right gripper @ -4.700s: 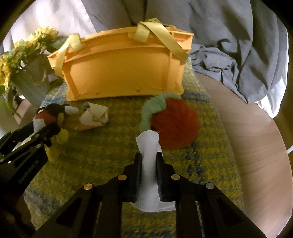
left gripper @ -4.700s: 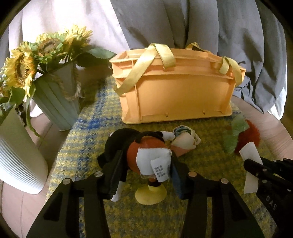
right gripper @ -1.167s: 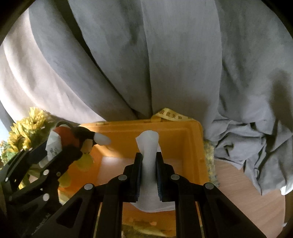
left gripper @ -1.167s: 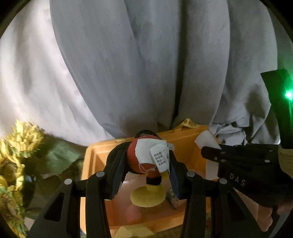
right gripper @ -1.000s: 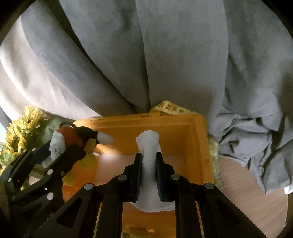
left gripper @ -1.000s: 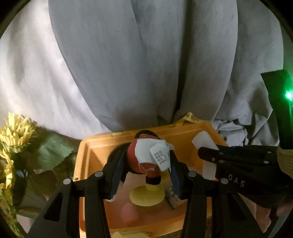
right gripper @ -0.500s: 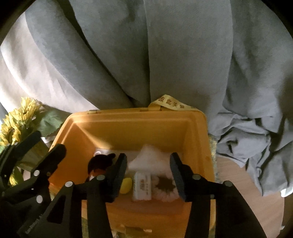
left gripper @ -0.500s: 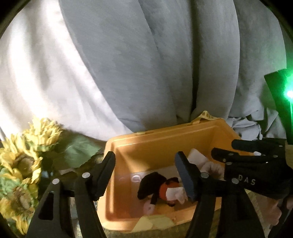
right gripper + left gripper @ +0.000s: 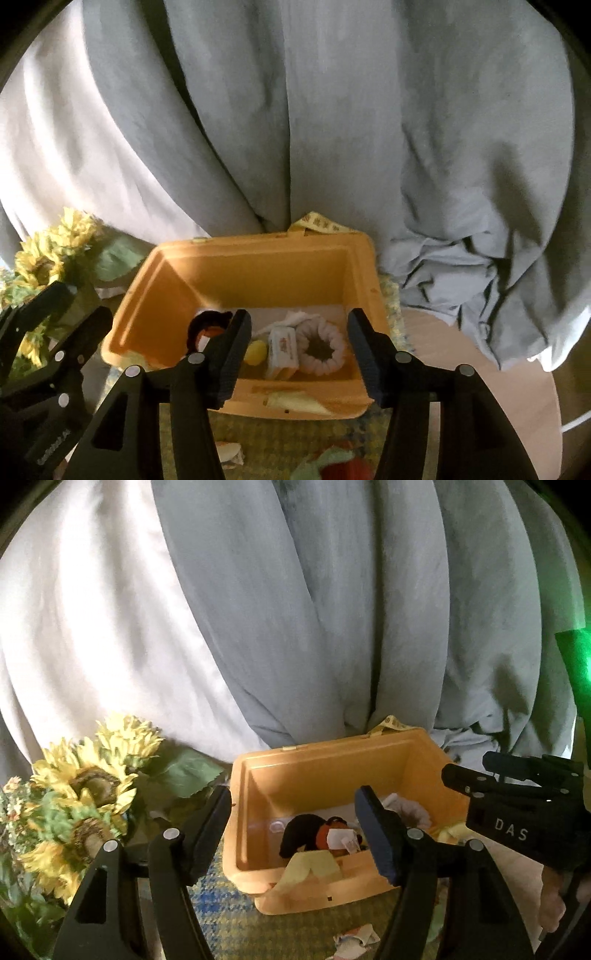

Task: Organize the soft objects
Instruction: 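Withdraw both tools toward the paper item and red pom-pom on the runner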

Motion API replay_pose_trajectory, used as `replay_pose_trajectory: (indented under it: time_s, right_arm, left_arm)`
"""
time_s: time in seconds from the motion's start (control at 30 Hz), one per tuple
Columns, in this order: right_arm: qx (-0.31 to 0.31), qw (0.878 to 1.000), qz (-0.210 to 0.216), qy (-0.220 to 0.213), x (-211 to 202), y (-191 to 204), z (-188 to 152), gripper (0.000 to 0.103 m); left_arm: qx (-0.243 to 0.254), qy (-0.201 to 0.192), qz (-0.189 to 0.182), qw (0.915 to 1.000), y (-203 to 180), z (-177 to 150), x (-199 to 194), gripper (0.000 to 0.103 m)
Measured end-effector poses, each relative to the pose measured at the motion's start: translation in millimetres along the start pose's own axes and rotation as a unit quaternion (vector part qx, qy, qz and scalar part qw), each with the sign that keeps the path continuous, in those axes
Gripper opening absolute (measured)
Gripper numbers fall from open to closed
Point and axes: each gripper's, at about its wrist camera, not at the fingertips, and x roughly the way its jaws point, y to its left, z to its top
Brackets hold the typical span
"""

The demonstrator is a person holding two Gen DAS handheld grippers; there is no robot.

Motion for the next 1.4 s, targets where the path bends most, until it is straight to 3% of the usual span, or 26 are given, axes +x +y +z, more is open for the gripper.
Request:
replay_pose_trajectory:
  time_s: [0.27, 0.53, 0.77, 1.1, 1.4]
  right_arm:
    - [-0.013, 0.999, -0.019, -0.039, -44, 8, -17, 0.062]
    - [-0.02, 0.998, -0.038, -0.053, -70, 10, -43, 0.072]
    - [-0.013, 0.997, -0.048, -0.055, -82, 7, -70, 0.074]
    - [-0.007, 0.996, -0.056, -0.072, -92, 8, -99, 0.078]
    - [-0.009, 0.997, -0.056, -0.058, -85, 7, -119, 0.078]
  left_arm:
    - [0.002, -0.016, 0.005, 0.9999, 2, -10, -33, 0.077]
    - [0.009, -0.024, 0.008, 0.9996, -3, -30, -60, 0.088]
    - [0.016, -0.025, 0.0, 0.9996, -8, -49, -70, 0.094]
    - [0.013, -0.025, -0.015, 0.9995, -12, -75, -80, 0.095]
    - [0.024, -0.022, -0.011, 0.9994, -16, -93, -77, 0.095]
